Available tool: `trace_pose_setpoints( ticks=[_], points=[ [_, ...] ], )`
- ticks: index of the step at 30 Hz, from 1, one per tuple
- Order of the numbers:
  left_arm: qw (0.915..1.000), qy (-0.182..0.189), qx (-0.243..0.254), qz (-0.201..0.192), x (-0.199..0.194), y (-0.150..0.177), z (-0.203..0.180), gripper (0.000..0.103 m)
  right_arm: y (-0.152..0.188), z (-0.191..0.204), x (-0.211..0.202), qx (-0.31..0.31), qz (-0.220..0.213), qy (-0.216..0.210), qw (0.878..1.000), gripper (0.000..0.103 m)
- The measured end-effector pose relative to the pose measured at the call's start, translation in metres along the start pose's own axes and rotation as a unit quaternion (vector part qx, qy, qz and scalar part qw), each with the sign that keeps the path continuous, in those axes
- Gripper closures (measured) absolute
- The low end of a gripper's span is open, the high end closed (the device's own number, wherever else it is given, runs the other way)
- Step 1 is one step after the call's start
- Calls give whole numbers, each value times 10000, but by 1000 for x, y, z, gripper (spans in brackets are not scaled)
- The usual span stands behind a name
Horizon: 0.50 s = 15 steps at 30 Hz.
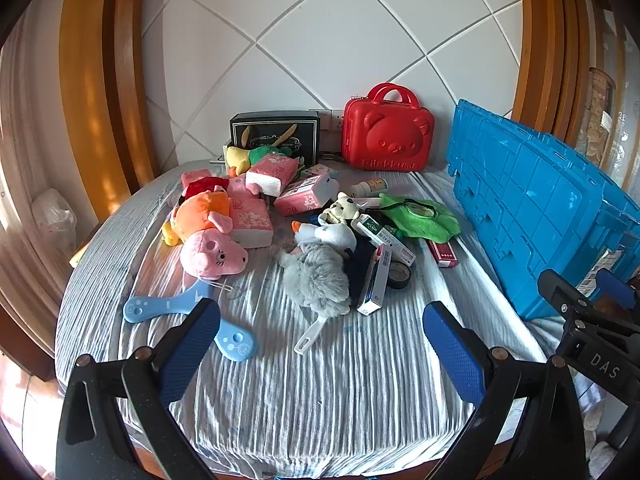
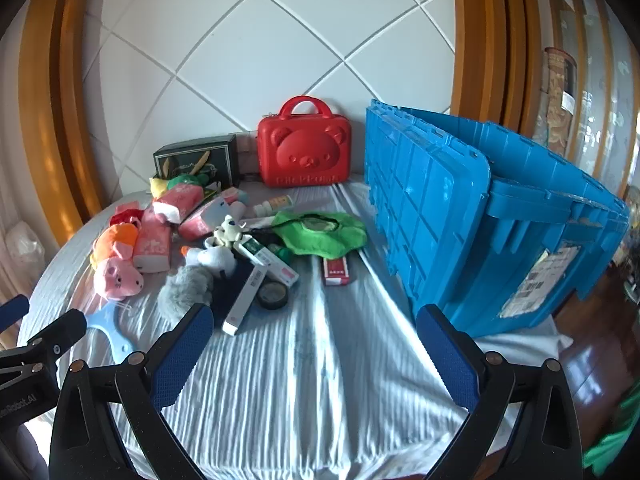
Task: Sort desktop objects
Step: 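Move both tools toward the cluttered objects on the table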
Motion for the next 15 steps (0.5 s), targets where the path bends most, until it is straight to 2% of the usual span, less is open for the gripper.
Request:
trace_pose_setpoints(
  ticks=[15],
  points=[
    [9997, -122, -104, 179, 9, 3, -10, 0, 0, -10, 16, -75, 176, -174, 9997, 0]
  ],
)
Point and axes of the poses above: each gripper's, at about its wrist camera, not at the fingertips, and x roughly the way its jaws point, z to its left, y to its underside, the point moved 6 cm from there along x, roughly the way its jaws point, and after that the axes turned 14 degrees about x, right-handed, at the moved point
